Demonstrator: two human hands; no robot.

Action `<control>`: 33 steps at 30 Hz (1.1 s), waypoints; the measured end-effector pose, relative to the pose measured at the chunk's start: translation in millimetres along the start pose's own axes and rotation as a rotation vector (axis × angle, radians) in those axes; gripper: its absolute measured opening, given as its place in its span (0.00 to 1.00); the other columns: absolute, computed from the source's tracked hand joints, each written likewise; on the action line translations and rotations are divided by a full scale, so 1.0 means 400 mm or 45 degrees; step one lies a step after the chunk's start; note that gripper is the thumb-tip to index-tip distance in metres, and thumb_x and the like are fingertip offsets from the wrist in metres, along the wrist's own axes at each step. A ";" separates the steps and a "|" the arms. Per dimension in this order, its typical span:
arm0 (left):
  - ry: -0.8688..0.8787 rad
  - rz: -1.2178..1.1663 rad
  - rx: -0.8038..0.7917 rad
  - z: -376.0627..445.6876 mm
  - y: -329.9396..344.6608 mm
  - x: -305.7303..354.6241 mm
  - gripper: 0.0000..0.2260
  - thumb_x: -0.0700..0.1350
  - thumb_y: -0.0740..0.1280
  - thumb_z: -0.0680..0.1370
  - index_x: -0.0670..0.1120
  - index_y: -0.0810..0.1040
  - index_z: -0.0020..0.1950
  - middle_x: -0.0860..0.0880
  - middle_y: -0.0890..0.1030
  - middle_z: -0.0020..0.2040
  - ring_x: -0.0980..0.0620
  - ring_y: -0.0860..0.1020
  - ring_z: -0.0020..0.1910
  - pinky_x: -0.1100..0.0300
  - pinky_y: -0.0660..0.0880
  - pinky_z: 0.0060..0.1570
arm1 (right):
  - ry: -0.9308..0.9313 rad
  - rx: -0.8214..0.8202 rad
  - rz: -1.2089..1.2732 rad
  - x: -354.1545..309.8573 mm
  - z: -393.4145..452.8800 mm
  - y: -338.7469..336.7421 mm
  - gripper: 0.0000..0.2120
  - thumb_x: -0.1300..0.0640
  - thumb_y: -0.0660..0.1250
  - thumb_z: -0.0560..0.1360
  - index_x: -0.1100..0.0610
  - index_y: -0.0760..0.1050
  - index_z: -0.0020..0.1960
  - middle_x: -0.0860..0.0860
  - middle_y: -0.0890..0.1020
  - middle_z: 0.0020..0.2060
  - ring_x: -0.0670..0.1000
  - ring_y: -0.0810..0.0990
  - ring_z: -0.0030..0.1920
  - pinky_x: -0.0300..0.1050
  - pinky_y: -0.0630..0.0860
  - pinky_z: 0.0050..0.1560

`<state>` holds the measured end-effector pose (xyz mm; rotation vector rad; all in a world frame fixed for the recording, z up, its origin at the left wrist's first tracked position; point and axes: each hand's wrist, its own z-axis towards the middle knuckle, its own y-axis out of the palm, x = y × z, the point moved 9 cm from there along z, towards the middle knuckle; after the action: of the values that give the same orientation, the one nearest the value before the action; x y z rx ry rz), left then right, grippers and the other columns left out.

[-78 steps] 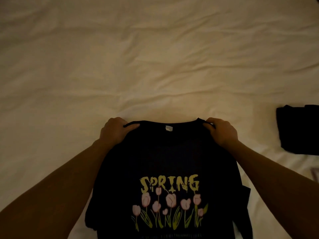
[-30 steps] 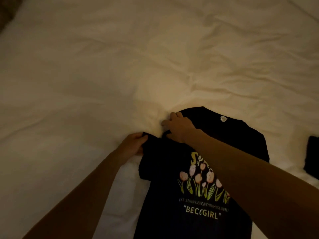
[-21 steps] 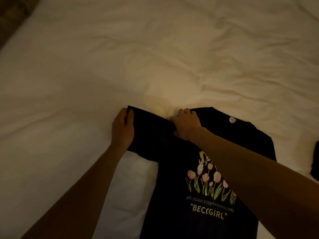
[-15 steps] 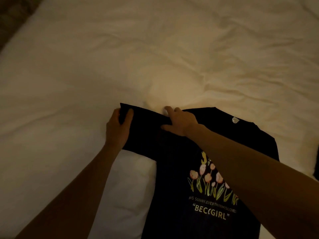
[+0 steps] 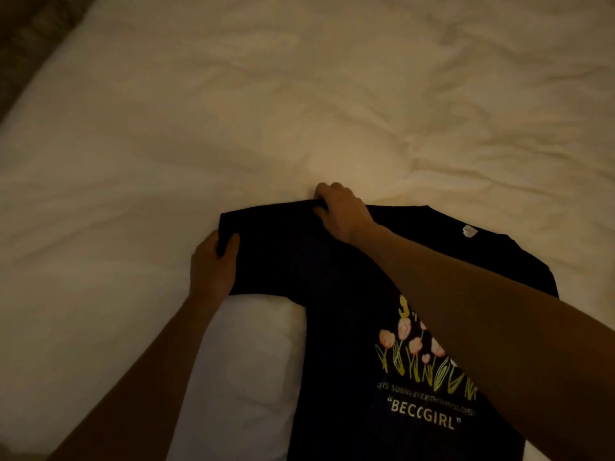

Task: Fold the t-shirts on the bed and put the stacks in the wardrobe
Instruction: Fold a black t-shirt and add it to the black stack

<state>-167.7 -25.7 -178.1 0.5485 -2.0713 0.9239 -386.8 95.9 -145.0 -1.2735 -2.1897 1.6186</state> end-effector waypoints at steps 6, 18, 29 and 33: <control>-0.233 0.042 -0.014 0.007 0.001 -0.096 0.16 0.51 0.66 0.80 0.45 0.73 0.65 0.46 0.79 0.59 0.43 0.78 0.59 0.49 0.74 0.56 | -0.008 0.095 -0.141 -0.010 -0.034 0.037 0.23 0.56 0.64 0.78 0.58 0.65 0.71 0.60 0.66 0.68 0.62 0.65 0.67 0.55 0.72 0.61; 0.164 0.878 -0.040 -0.075 0.130 0.120 0.34 0.51 0.66 0.79 0.40 0.56 0.79 0.39 0.53 0.79 0.37 0.53 0.77 0.38 0.57 0.72 | 0.162 -0.296 0.039 0.157 -0.186 0.003 0.30 0.49 0.63 0.81 0.57 0.57 0.78 0.59 0.64 0.72 0.63 0.69 0.68 0.54 0.71 0.64; 0.398 0.788 -0.939 -0.326 0.646 0.298 0.15 0.52 0.63 0.81 0.48 0.75 0.65 0.51 0.78 0.51 0.52 0.77 0.47 0.60 0.73 0.44 | 0.758 0.244 0.805 0.579 -0.590 -0.097 0.09 0.53 0.64 0.81 0.56 0.76 0.57 0.53 0.81 0.48 0.55 0.81 0.51 0.50 0.78 0.52; 0.474 0.801 -1.069 -0.454 0.825 0.294 0.14 0.50 0.65 0.81 0.46 0.76 0.64 0.46 0.81 0.52 0.53 0.77 0.46 0.61 0.71 0.46 | 1.147 0.547 0.763 0.812 -0.786 -0.081 0.20 0.52 0.64 0.80 0.60 0.69 0.68 0.57 0.77 0.60 0.59 0.77 0.59 0.50 0.74 0.56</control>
<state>-360.7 317.1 -146.8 -0.6936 -2.0545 0.3436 -436.5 544.5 -103.2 -2.0536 -0.9281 1.1564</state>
